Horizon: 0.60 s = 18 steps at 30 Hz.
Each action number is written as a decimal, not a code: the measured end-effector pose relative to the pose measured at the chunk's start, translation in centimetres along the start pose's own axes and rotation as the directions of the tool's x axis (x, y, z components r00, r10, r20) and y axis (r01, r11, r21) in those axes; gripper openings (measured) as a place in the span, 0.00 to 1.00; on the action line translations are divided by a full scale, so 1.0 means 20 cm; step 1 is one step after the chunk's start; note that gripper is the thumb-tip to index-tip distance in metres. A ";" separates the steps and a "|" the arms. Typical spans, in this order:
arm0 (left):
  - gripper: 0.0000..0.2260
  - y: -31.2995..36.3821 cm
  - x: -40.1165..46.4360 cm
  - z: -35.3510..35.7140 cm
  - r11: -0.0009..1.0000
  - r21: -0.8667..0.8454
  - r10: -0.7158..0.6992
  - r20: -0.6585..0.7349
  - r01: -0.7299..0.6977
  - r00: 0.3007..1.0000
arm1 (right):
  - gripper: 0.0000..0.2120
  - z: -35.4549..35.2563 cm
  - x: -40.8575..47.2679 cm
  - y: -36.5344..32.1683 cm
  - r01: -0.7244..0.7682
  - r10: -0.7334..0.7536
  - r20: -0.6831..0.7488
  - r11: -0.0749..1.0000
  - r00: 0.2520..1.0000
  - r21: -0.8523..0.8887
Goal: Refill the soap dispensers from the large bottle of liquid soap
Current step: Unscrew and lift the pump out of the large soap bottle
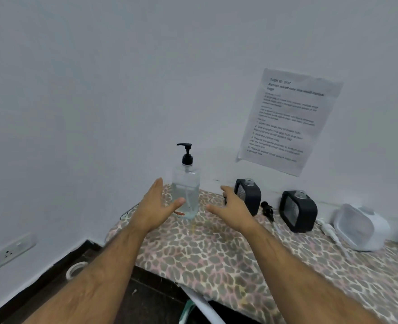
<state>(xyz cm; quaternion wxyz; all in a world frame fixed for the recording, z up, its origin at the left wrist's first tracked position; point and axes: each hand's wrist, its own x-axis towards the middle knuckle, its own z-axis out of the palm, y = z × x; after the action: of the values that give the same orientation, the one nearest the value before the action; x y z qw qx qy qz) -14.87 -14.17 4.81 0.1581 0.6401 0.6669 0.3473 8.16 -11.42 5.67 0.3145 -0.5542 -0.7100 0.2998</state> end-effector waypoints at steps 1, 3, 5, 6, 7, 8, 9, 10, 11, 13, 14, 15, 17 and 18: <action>0.51 -0.01 0.03 0.01 0.999 -0.044 -0.024 -0.007 0.024 1.000 | 0.42 0.02 0.04 0.00 -0.007 0.007 0.003 1.000 1.000 0.025; 0.50 -0.03 0.10 0.05 0.992 -0.120 -0.051 -0.012 0.050 0.999 | 0.42 0.06 0.14 0.00 -0.019 0.019 0.005 0.997 1.000 0.072; 0.49 -0.04 0.17 0.08 0.976 -0.205 -0.073 -0.003 0.071 0.997 | 0.43 0.10 0.22 0.01 -0.027 0.026 0.009 0.992 1.000 0.120; 0.48 -0.05 0.20 0.10 0.966 -0.247 -0.078 -0.007 0.074 0.997 | 0.43 0.12 0.25 0.02 -0.030 0.028 0.014 0.988 1.000 0.151; 0.46 -0.05 0.23 0.12 0.952 -0.296 -0.082 -0.014 0.074 0.997 | 0.44 0.15 0.29 0.02 -0.028 0.024 0.022 0.984 0.999 0.177; 0.45 -0.05 0.25 0.14 0.935 -0.349 -0.079 -0.022 0.066 0.997 | 0.44 0.17 0.32 0.02 -0.023 0.018 0.029 0.980 0.999 0.197; 0.45 -0.05 0.28 0.15 0.914 -0.400 -0.075 -0.026 0.058 0.997 | 0.45 0.19 0.35 0.02 -0.015 0.008 0.035 0.978 0.999 0.210; 0.46 -0.05 0.30 0.17 0.890 -0.453 -0.066 -0.026 0.048 0.997 | 0.45 0.21 0.37 0.02 -0.006 -0.003 0.041 0.973 0.999 0.229; 0.46 -0.05 0.32 0.18 0.868 -0.494 -0.066 -0.022 0.046 0.998 | 0.45 0.23 0.39 0.01 0.004 -0.015 0.045 0.968 0.999 0.250; 0.31 -0.05 0.35 0.22 0.860 -0.510 -0.047 -0.039 0.021 0.998 | 0.40 0.27 0.43 0.00 0.024 -0.038 0.042 0.953 0.998 0.301; 0.20 -0.06 0.35 0.24 0.866 -0.500 -0.028 -0.060 -0.006 0.998 | 0.35 0.30 0.43 0.00 0.032 -0.045 0.034 0.944 0.998 0.328; 0.12 -0.05 0.35 0.25 0.861 -0.508 -0.014 -0.081 -0.030 0.997 | 0.31 0.31 0.43 0.00 0.040 -0.050 0.023 0.938 0.998 0.343; 0.12 -0.03 0.34 0.25 0.849 -0.526 -0.005 -0.101 -0.049 0.995 | 0.25 0.32 0.42 0.00 0.057 -0.058 -0.010 0.937 0.998 0.346; 0.13 -0.02 0.33 0.25 0.848 -0.527 -0.004 -0.101 -0.050 0.995 | 0.24 0.32 0.42 0.00 0.065 -0.061 -0.022 0.933 0.998 0.354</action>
<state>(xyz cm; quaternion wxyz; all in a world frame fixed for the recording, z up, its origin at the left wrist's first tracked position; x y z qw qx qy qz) -12.75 -6.47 2.64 0.2908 0.5620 0.5447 0.5504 1.64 -3.78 2.53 0.4226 -0.4668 -0.6600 0.4096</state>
